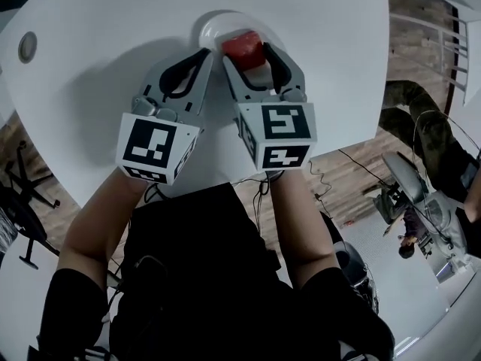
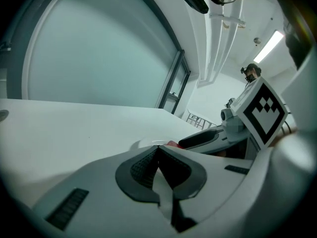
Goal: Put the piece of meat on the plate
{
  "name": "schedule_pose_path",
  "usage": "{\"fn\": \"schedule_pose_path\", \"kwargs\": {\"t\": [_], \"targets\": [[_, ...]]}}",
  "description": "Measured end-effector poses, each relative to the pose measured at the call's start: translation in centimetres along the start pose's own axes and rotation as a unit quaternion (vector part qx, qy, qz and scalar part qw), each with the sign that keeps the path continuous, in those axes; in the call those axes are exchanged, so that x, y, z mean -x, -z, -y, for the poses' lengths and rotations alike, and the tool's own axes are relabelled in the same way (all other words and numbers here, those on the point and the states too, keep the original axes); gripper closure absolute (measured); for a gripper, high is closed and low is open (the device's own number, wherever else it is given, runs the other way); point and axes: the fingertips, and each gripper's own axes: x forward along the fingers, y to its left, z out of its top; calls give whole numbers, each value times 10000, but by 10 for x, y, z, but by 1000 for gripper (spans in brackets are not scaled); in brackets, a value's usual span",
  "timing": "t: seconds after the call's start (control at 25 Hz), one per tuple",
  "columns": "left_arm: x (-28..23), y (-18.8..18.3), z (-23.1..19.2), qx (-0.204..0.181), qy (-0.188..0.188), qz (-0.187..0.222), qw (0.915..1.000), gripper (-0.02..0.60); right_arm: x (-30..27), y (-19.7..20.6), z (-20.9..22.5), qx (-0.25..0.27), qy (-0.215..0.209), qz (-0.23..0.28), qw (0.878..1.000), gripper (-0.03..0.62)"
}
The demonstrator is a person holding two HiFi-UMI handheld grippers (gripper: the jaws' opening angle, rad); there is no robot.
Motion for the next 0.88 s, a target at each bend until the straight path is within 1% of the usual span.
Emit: {"fn": "schedule_pose_path", "kwargs": {"t": [0.08, 0.16, 0.28, 0.48, 0.56, 0.68, 0.76, 0.88], "targets": [[3, 1, 1, 1, 70, -25, 10000, 578, 4, 1, -3, 2, 16, 59, 10000, 318], [8, 1, 6, -15, 268, -80, 9996, 578, 11, 0, -5, -20, -10, 165, 9999, 316], [18, -2, 18, -169, 566, -163, 9981, 578, 27, -7, -2, 103, 79, 299, 9995, 318], [35, -11, 34, -565, 647, -148, 9962, 578, 67, -19, -9, 154, 21, 679, 9976, 320], [41, -16, 43, -668, 622, -86, 9958, 578, 86, -25, -10, 146, 62, 973, 9951, 395], [53, -28, 63, -866, 557, 130, 9946, 578, 118, -34, -12, 76, 169, 1503, 9885, 499], [66, -36, 79, -927, 465, 282, 9942, 578, 142, -36, -18, 11, 164, 1757, 9843, 591], [90, -46, 104, -967, 289, 488, 9937, 578, 176, -34, -37, -1, -16, 2069, 9784, 591]]}}
